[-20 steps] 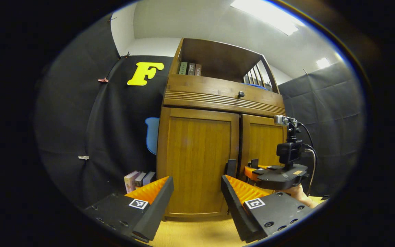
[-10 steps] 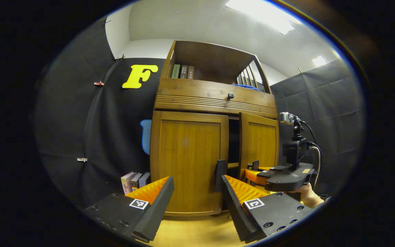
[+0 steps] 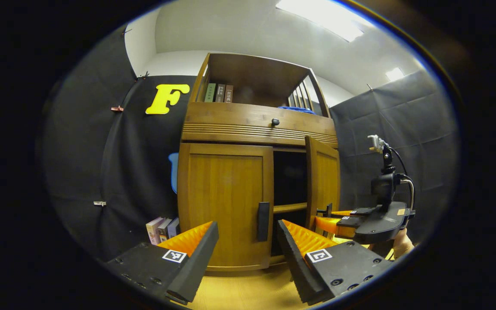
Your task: Open the right door of the double-door shoe cabinet with the right hand, and open the left door with the left hand.
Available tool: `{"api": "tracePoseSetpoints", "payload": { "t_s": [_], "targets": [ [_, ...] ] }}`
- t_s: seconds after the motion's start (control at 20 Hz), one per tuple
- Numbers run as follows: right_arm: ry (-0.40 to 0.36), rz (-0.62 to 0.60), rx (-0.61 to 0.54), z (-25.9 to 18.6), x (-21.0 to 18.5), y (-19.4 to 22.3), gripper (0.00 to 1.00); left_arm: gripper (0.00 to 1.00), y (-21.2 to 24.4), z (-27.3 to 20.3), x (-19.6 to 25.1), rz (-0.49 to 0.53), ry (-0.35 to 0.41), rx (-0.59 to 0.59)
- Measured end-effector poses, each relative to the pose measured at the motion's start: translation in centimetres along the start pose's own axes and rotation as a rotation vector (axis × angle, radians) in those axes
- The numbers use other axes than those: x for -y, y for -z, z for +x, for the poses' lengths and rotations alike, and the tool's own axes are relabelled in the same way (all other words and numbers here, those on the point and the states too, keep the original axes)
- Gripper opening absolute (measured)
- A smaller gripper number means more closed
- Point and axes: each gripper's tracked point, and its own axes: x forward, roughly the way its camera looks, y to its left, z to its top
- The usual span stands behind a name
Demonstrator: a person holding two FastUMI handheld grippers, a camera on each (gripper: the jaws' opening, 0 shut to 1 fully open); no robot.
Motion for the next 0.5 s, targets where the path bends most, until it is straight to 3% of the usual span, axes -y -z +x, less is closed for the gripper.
{"api": "tracePoseSetpoints", "payload": {
  "t_s": [0.25, 0.3, 0.4, 0.45, 0.5],
  "targets": [
    [0.013, 0.000, 0.002, -2.6, 1.4, 0.0, 0.17, 0.86, 0.0, 0.1, 2.0, -0.011, 0.038, 0.009],
    [0.019, -0.003, 0.000, -3.1, 1.8, -0.1, 0.22, 0.86, 0.0, 0.2, 2.5, -0.017, 0.049, 0.008],
    [0.030, -0.014, -0.007, -4.2, 2.6, 0.0, 0.22, 0.86, 0.3, 0.3, 3.4, -0.029, 0.068, 0.002],
    [0.036, -0.019, -0.008, -4.8, 3.0, -0.1, 0.17, 0.86, 0.4, 0.4, 3.8, -0.031, 0.076, -0.002],
    [0.044, -0.023, -0.010, -5.4, 3.6, -0.2, 0.22, 0.83, 0.6, 0.5, 4.2, -0.029, 0.084, -0.007]
  ]
}}
